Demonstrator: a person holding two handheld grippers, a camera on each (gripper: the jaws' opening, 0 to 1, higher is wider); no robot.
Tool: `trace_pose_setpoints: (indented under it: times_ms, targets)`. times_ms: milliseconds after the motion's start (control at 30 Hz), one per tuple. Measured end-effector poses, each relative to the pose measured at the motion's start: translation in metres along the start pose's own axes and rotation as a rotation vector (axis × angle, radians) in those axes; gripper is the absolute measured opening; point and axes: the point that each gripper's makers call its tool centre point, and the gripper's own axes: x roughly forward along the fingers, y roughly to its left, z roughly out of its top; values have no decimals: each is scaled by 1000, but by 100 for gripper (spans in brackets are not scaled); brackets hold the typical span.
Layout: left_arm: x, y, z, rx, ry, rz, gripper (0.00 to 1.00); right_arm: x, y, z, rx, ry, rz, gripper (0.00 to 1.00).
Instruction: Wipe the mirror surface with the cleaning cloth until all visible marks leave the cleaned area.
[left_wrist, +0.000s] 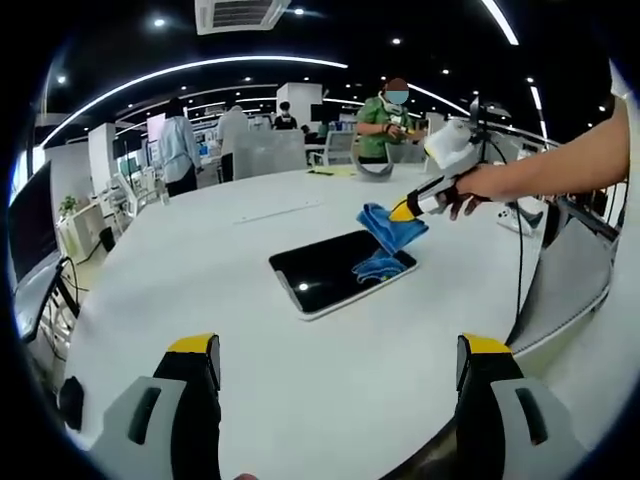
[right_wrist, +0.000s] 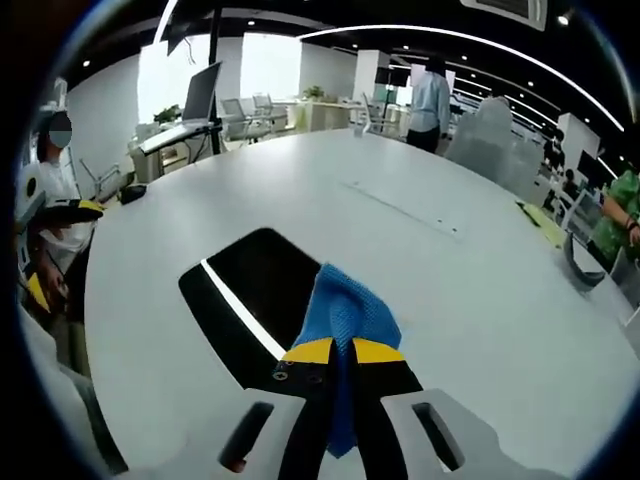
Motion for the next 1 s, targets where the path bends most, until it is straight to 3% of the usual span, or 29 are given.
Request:
trace_pose_setpoints:
  times_ms: [433, 700, 1000]
  targets:
    - [5, 1, 2, -3, 9, -15, 99, 22, -12, 0, 10, 27, -15, 1]
    - [10, 1, 5, 3, 11, -23, 99, 34, -11, -6, -60, 68, -27, 2]
    - [12, 1, 6, -1, 15, -25, 99, 51, -19, -16, -5, 102, -40, 2]
